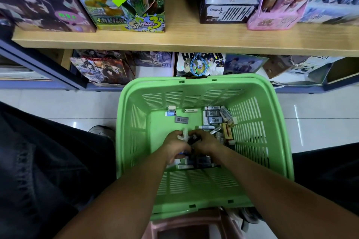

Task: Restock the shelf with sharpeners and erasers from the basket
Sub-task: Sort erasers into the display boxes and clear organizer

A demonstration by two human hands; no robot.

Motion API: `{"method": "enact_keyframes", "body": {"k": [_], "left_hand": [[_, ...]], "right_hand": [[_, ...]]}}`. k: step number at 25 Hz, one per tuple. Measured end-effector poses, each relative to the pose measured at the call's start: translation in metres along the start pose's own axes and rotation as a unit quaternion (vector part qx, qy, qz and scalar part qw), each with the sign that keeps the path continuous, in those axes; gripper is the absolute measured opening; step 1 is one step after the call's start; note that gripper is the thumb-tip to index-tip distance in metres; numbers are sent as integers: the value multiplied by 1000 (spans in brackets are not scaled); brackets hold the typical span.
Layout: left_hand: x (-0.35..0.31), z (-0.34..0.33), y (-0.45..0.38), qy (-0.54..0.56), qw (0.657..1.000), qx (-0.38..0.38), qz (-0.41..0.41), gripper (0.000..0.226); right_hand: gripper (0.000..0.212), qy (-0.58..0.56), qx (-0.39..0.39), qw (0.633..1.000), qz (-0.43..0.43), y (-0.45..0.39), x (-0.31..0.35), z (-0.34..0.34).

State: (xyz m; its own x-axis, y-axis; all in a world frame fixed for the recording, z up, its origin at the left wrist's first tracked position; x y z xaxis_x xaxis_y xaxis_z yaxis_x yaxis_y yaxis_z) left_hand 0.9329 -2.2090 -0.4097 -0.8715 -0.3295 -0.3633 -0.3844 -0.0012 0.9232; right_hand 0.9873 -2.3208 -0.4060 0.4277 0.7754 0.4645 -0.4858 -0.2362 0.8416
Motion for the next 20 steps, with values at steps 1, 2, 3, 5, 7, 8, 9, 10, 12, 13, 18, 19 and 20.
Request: {"method": "enact_keyframes", "body": {"k": [1, 2, 3, 5, 7, 8, 9, 10, 12, 13, 18, 19, 20], "left_hand": [[0, 2, 0, 10, 1000, 4, 8, 72], [0, 5, -1, 19, 1000, 8, 17, 70], [0, 7, 0, 25, 999, 11, 24, 68], [-1, 9, 2, 32, 999, 20, 34, 61], [-4, 6, 4, 40, 998, 42, 39, 55], [-7, 5, 6, 45, 997, 53, 40, 53], [-10, 4, 8, 49, 996, 61, 39, 52], [-13, 4, 9, 55, 995, 69, 36, 51], [-17, 0, 12, 80, 992, 88, 29, 50], [-18, -1, 14, 99, 990, 96, 26, 50], [-29, -5, 19, 174, 979, 109, -1, 50], [-31, -6, 19, 181, 977, 110, -6, 50], [-34, -5, 20, 184, 977, 110, -11, 50]], "right_hand": [[57, -34, 6, 999, -1, 1, -1, 0], [56, -56, 12, 998, 4, 3, -1, 0], [55, -72, 19, 997, 12, 3, -1, 0], [52, -95, 29, 995, 33, 7, 6, 4], [51, -121, 28, 991, 50, 11, 13, 14], [54, -129, 24, 990, 52, 11, 14, 21], [58, -136, 17, 989, 48, 11, 14, 27], [58, -150, 9, 988, 40, 10, 13, 33], [48, -189, -1, 982, 31, 11, 14, 39], [42, -206, -2, 978, 30, 11, 15, 40], [30, -283, 14, 957, 54, 15, 27, 44], [30, -289, 20, 955, 60, 16, 31, 45], [28, -288, 24, 955, 65, 16, 34, 45]]}}
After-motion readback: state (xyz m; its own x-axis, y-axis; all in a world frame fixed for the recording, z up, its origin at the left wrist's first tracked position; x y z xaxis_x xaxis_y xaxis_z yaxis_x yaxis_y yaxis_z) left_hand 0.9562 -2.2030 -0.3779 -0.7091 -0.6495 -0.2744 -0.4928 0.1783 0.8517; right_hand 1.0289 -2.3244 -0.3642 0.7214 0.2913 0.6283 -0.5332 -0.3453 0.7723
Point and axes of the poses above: each hand's wrist, its own y-axis away from the middle knuckle, its own z-axis out of the back of the hand, x = y × z, the point moved 8 cm from there along -y, towards the middle knuckle, and after that the axes turned 6 degrees about y, right-handed, at the moved point
